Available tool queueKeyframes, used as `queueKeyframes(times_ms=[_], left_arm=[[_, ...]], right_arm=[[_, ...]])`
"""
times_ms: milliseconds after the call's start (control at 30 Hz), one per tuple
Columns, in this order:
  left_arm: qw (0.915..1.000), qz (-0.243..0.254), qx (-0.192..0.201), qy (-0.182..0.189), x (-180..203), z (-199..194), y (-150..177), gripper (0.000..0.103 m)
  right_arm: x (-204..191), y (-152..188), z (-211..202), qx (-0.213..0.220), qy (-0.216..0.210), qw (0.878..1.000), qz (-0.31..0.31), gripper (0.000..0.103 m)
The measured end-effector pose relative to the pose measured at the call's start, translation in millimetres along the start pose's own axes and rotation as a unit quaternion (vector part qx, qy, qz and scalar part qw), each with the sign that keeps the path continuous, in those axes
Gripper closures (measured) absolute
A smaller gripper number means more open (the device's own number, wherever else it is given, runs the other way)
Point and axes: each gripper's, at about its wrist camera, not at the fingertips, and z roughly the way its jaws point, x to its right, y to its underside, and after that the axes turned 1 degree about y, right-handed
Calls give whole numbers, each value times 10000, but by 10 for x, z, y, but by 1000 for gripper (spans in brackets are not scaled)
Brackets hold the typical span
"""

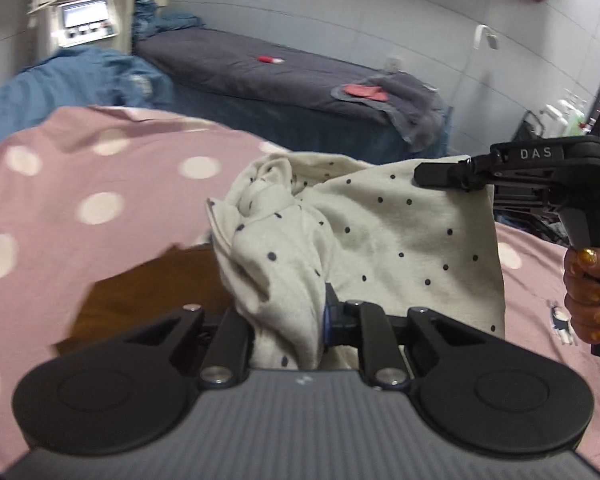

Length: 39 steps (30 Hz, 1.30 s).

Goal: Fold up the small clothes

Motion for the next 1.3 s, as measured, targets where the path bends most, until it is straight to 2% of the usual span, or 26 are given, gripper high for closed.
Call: queueKeyframes(times_ms=[100, 133, 167, 233, 267, 300, 333, 367, 400, 433, 467, 533, 600, 633, 733, 800, 967, 1067, 1300], left_arm=[[9979, -45, -254, -589, -453, -4, 139, 76], [9961, -88, -331, -818, -601, 77, 223, 58], [9933, -155, -546, -1004, -737, 190, 314, 48], [9866, -258, -953, -1300, -979, 412, 533, 43], [9860, -337, -1008, -1284, -1062, 453, 651, 41], [9868, -435, -959, -1227, -1103, 444, 729, 35], [9871, -490, -867, -1255, -1115, 404, 763, 26], [9861, -412, -848, -1370, -1093, 355, 761, 19], [9836, -232, -862, -1569, -1047, 302, 744, 4], [9784, 7, -873, -1873, -982, 235, 712, 0], [9713, 271, -863, -2202, -884, 169, 671, 0], [9571, 779, -757, -2686, -611, 11, 575, 0], [9507, 1082, -728, -2815, -418, -139, 506, 0], [9518, 1139, -725, -2755, -333, -193, 463, 0], [9684, 917, -753, -2193, -207, -265, 398, 0], [9749, 738, -840, -1925, -191, -245, 407, 0], [9706, 695, -951, -2100, -215, -202, 519, 0], [9708, 665, -931, -2110, -249, -232, 554, 0], [9689, 695, -970, -2166, -301, -215, 566, 0]], right_arm=[[-175, 221, 516, -394, -91, 9989, 222, 89], [-214, 336, 722, -537, 24, 9984, 150, 88], [-252, 496, 909, -714, 212, 9972, 0, 85], [-289, 771, 1209, -1180, 596, 9904, -409, 80], [-291, 868, 1275, -1260, 779, 9874, -558, 71], [-286, 921, 1285, -1264, 890, 9859, -645, 68], [-275, 942, 1249, -1229, 941, 9858, -652, 61], [-273, 926, 1186, -1200, 969, 9859, -641, 38], [-282, 884, 1110, -1188, 1010, 9854, -690, 25], [-321, 826, 1002, -1162, 1018, 9847, -809, 9], [-386, 783, 909, -1138, 1024, 9833, -988, 1], [-562, 724, 731, -1196, 1057, 9762, -1471, 0], [-781, 714, 569, -1307, 982, 9676, -1922, 0], [-867, 716, 508, -1395, 910, 9639, -2077, 0], [-1078, 767, 450, -1677, 876, 9512, -2440, 0], [-1148, 829, 461, -1878, 926, 9428, -2594, 0], [-1234, 943, 501, -2045, 1070, 9306, -2842, 0], [-1266, 993, 531, -2080, 1136, 9249, -2974, 0], [-1300, 1074, 577, -2131, 1184, 9184, -3117, 0]])
